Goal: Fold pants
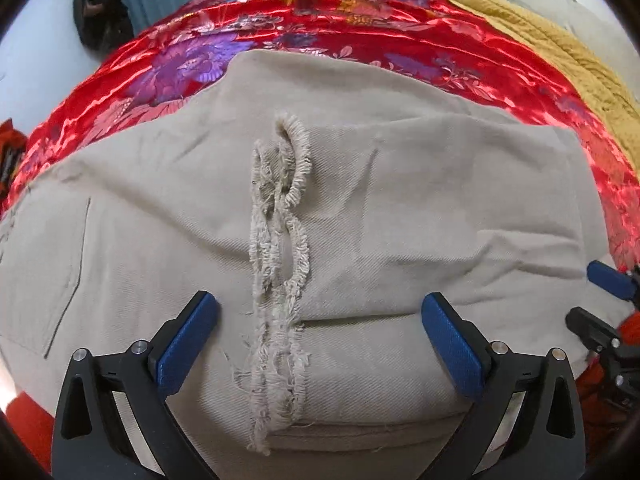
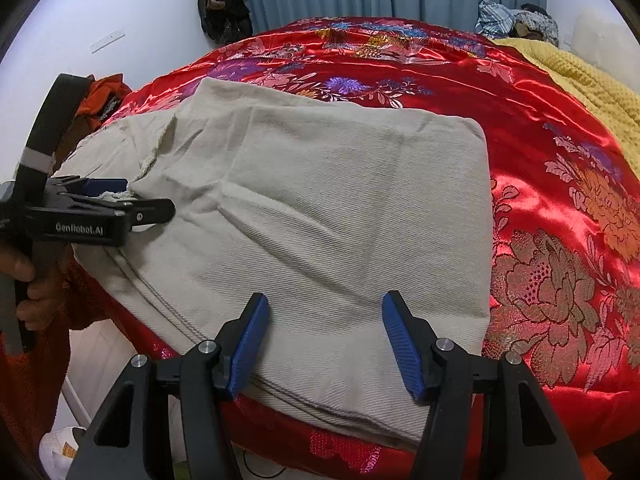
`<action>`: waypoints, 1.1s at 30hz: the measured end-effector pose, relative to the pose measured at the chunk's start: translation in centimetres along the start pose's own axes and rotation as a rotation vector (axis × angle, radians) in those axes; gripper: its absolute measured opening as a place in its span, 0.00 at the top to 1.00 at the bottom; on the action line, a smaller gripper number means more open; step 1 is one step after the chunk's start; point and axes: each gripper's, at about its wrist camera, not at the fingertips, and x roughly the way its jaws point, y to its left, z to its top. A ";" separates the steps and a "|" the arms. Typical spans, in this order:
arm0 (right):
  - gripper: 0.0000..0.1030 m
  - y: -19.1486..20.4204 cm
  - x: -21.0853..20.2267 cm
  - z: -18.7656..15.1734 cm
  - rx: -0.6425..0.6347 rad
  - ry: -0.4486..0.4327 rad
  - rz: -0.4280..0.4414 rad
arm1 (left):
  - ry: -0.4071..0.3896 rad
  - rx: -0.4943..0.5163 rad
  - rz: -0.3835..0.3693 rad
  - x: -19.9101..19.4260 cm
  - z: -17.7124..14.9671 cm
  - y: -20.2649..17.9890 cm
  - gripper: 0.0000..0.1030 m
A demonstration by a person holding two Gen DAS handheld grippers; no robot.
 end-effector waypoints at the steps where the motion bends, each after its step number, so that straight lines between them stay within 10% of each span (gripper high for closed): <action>1: 0.43 0.1 -0.2 0.2 -0.005 -0.001 -0.009 | -0.003 -0.003 -0.005 0.0 0.0 0.1 0.00; 7: 0.43 1.1 -4.5 0.7 0.007 -0.165 -0.017 | -0.029 -0.002 -0.008 0.0 -0.3 0.1 0.00; 12: 0.42 1.0 -0.3 -0.5 0.022 0.019 0.041 | -0.036 0.013 -0.001 -0.1 -0.6 0.0 0.01; 19: 0.42 -0.9 -3.4 0.2 0.113 -0.120 0.041 | -0.011 -0.011 0.001 -0.6 -0.5 0.3 0.00; 24: 0.42 -3.5 -1.2 -1.1 0.223 -0.014 0.104 | -0.009 -0.057 0.030 -2.5 -1.6 1.3 0.01; 33: 0.42 -4.0 -3.9 6.1 0.265 -0.140 0.102 | -0.019 -0.035 0.034 -1.8 -2.5 1.6 0.00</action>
